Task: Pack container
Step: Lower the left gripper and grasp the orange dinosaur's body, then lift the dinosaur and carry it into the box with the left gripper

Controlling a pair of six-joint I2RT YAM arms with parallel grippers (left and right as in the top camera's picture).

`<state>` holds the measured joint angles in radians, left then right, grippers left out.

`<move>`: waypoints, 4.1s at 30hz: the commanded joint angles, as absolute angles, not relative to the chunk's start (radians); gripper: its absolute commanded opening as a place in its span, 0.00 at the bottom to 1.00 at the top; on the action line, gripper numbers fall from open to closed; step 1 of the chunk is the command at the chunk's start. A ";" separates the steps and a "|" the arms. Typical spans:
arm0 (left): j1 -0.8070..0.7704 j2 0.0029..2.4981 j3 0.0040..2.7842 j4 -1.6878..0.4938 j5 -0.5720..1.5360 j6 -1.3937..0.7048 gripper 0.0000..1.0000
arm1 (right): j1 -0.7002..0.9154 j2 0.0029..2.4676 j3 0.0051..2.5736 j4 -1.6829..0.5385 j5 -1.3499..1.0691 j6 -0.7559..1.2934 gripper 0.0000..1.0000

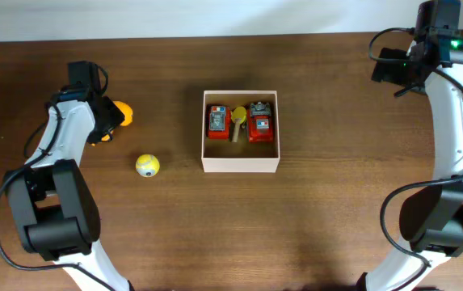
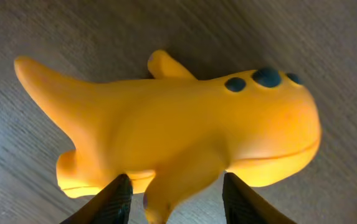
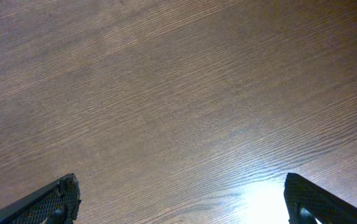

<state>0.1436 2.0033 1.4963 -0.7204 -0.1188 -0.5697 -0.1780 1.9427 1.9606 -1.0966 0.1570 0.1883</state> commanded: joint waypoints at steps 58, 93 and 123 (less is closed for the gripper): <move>0.121 2.006 1.710 -0.910 -0.040 -0.459 0.44 | -0.182 1.948 1.959 -1.097 0.166 0.200 0.99; 0.129 2.140 1.704 -0.838 -0.139 -0.458 0.45 | -0.182 1.948 1.959 -1.097 0.166 0.200 0.99; 0.094 2.120 1.937 -0.987 -0.043 -0.388 0.11 | -0.182 1.948 1.959 -1.097 0.166 0.200 0.99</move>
<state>0.1074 2.1246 1.8458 -0.9466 -0.0658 -0.4507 -0.1780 1.9427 1.9606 -1.0966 0.1570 0.1883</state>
